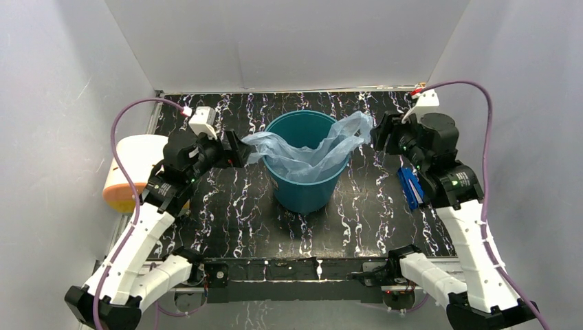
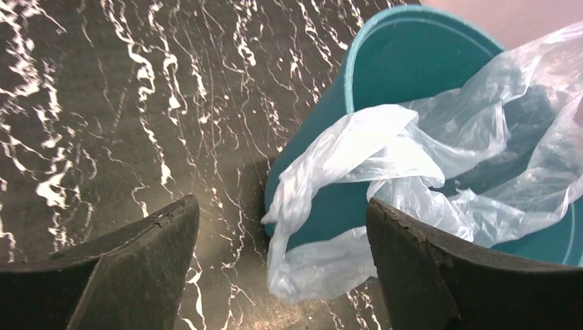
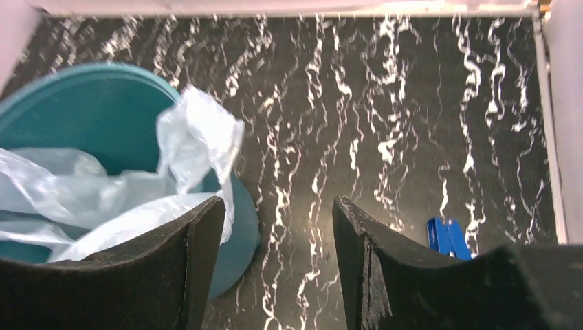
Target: Put the trash bags into the trash bin
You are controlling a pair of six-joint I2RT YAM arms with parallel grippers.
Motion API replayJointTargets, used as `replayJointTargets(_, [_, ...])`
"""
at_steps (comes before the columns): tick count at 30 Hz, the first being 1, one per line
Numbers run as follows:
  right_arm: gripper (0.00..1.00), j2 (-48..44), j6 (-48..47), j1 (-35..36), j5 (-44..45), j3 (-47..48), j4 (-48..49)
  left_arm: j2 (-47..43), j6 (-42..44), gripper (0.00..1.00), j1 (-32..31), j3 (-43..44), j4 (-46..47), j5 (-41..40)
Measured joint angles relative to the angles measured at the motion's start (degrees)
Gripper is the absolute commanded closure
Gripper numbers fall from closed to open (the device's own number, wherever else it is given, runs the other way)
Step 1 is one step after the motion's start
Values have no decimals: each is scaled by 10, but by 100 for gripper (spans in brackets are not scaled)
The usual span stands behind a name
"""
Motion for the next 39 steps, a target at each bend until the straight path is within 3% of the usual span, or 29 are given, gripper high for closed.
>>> replayJointTargets(9, [28,50,-2,0,-28,105,10,25,53,9,0,83,-52,-25])
replayJointTargets(13, [26,99,-16,0,-110,172,-17,63,93,8,0,141,-79,-29])
replayJointTargets(15, [26,154,-26,0,-155,255,-57,82,113,8,0,170,-89,-25])
replayJointTargets(18, [23,215,-44,0,-195,320,-72,110,136,8,0,208,-97,-2])
replayJointTargets(24, [23,296,-85,0,-239,334,-151,175,171,8,0,267,-107,78])
replayJointTargets(26, [29,325,-93,0,-245,345,-172,201,183,11,0,283,-115,102])
replayJointTargets(27, [35,336,-95,0,-245,349,-177,213,189,14,0,290,-120,111])
replayJointTargets(29, [48,356,-102,0,-245,354,-190,231,200,31,0,294,-127,118])
replayJointTargets(33, [74,368,-99,1,-221,355,-197,250,217,76,0,294,-146,121])
replayJointTargets(35, [86,356,-92,1,-199,344,-185,249,215,93,0,292,-145,114])
replayJointTargets(37, [90,325,-83,1,-171,308,-156,240,212,100,0,282,-134,97])
replayJointTargets(39, [95,279,-71,1,-141,262,-127,224,202,100,1,266,-121,76])
